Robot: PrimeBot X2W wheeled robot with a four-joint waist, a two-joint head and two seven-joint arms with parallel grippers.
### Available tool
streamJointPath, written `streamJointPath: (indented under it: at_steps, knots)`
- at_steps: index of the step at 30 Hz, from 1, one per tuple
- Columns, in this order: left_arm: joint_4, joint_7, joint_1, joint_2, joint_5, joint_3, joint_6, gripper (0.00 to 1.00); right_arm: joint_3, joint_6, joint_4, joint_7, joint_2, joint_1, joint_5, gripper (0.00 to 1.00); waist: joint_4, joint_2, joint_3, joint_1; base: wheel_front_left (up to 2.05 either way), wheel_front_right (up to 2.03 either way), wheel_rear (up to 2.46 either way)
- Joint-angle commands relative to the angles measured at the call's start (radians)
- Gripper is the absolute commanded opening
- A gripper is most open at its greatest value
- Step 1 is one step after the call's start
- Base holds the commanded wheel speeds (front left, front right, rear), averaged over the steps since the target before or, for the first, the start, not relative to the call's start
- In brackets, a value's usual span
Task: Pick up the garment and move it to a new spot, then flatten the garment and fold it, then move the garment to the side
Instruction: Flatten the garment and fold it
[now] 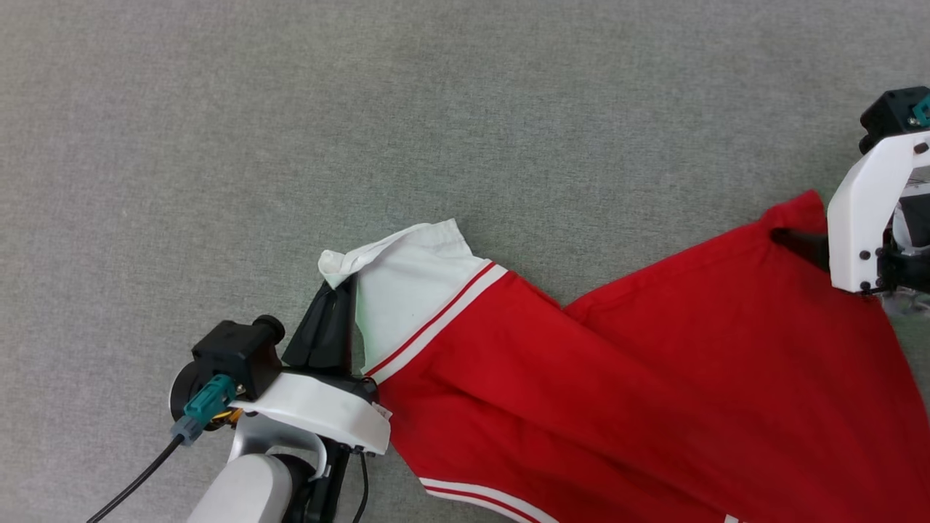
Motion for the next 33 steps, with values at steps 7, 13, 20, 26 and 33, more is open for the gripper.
streamJointPath:
  at_steps: [7,13,20,26,33]
  knots:
    - [0.046,-0.017,0.004,0.005,-0.015,0.005,-0.008,0.00,0.071,0.000,0.089,0.007,0.026,0.045,0.021,0.00,-0.007,0.0000,-0.030,-0.0001,0.00,0.00,0.00]
    - [0.093,-0.018,-0.006,0.027,-0.039,0.032,-0.018,0.00,0.079,0.000,0.086,-0.145,0.009,0.021,0.009,0.00,-0.036,0.0000,-0.144,-0.0001,0.00,0.00,0.00]
    - [0.119,0.011,-0.089,0.071,-0.060,0.079,-0.034,0.00,0.088,0.000,0.087,-0.297,0.013,-0.006,-0.044,0.00,-0.089,0.0000,-0.251,-0.0001,0.00,0.00,0.00]
    - [0.214,0.060,-0.257,0.096,-0.086,0.104,-0.072,0.00,0.083,0.000,0.132,-0.419,0.041,-0.043,-0.096,0.00,-0.146,0.0000,-0.313,-0.0001,0.00,0.00,0.00]
    - [0.398,0.099,-0.532,0.087,-0.088,0.103,-0.121,0.00,0.071,0.000,0.188,-0.544,0.073,-0.169,-0.142,0.00,-0.198,0.0000,-0.298,-0.0001,0.00,0.00,0.00]
